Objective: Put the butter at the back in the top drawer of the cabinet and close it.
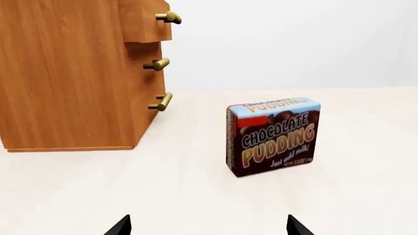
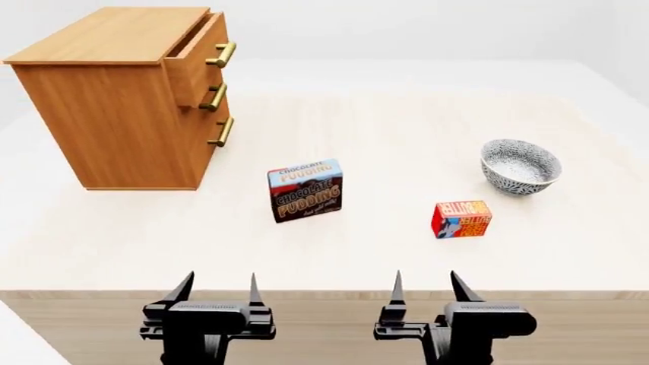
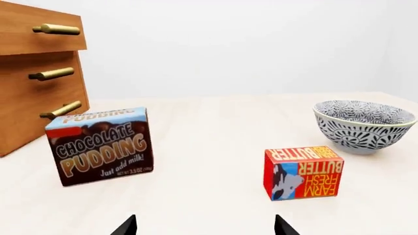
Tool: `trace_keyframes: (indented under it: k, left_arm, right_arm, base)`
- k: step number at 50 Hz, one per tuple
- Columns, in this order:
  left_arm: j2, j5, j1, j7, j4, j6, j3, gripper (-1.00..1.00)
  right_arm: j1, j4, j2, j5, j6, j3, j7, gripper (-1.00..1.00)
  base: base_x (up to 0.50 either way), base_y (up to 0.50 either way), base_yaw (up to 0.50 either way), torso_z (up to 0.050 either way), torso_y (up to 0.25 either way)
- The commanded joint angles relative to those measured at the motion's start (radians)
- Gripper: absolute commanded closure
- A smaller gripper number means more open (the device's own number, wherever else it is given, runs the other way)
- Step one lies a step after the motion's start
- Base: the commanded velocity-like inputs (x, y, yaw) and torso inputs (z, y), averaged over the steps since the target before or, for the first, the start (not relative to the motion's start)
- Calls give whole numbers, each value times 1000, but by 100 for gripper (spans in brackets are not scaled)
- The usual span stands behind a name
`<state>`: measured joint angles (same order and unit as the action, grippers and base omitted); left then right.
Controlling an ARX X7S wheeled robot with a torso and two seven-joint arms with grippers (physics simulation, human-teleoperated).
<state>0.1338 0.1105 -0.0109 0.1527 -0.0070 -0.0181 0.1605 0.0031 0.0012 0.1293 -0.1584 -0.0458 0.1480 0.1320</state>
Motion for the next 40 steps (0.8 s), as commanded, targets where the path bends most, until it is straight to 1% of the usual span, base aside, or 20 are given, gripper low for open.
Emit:
trace_keyframes:
  k: [1, 9, 11, 15, 21, 26, 28, 31, 33, 35, 40]
  left_arm:
    - [6, 8, -1, 9, 0, -2, 11, -100]
    - [15, 4, 3, 19, 18, -10, 17, -100]
    - [21, 13, 14, 19, 65, -9, 14, -100]
    - [43, 31, 40, 29, 224, 62, 9, -100]
    - [82, 55, 87, 64, 509, 206, 3, -100]
    - [86, -63, 122, 157, 681, 267, 19, -100]
    - [93, -68, 140, 162, 734, 285, 19, -100]
    - [104, -51, 169, 158, 794, 277, 10, -100]
    - [94, -46, 189, 177, 809, 219, -14, -100]
    - [93, -34, 202, 185, 823, 201, -30, -100]
    - [115, -128, 245, 201, 874, 180, -6, -100]
  right_arm:
    - [-1, 1, 8, -15, -10, 5, 7, -100]
    - [3, -9, 11, -29, -7, 2, 17, -100]
    - [-3, -41, 14, -28, -2, 7, 19, -100]
    - [-38, -205, 35, -10, 50, 20, 44, -100]
    - [-82, -498, 74, -5, 210, 35, 82, -100]
    - [-132, -683, 85, 34, 267, 46, 130, -100]
    - [-152, -746, 90, 55, 282, 56, 144, -100]
    - [-179, -816, 99, 79, 296, 71, 157, -100]
    - [-194, -844, 105, 93, 298, 80, 164, -100]
    - [-205, -864, 111, 107, 299, 87, 170, -100]
    - [-238, -895, 122, 137, 283, 107, 182, -100]
  base:
    - [0, 0, 0, 0, 0]
    - [0, 0, 0, 0, 0]
    - [0, 0, 0, 0, 0]
    - [0, 0, 0, 0, 0]
    - [0, 0, 0, 0, 0]
    - [0, 0, 0, 0, 0]
    - [0, 0, 0, 0, 0]
    - [0, 0, 0, 0, 0]
    - [0, 0, 0, 0, 0]
    - [0, 0, 0, 0, 0]
    - [0, 0, 0, 0, 0]
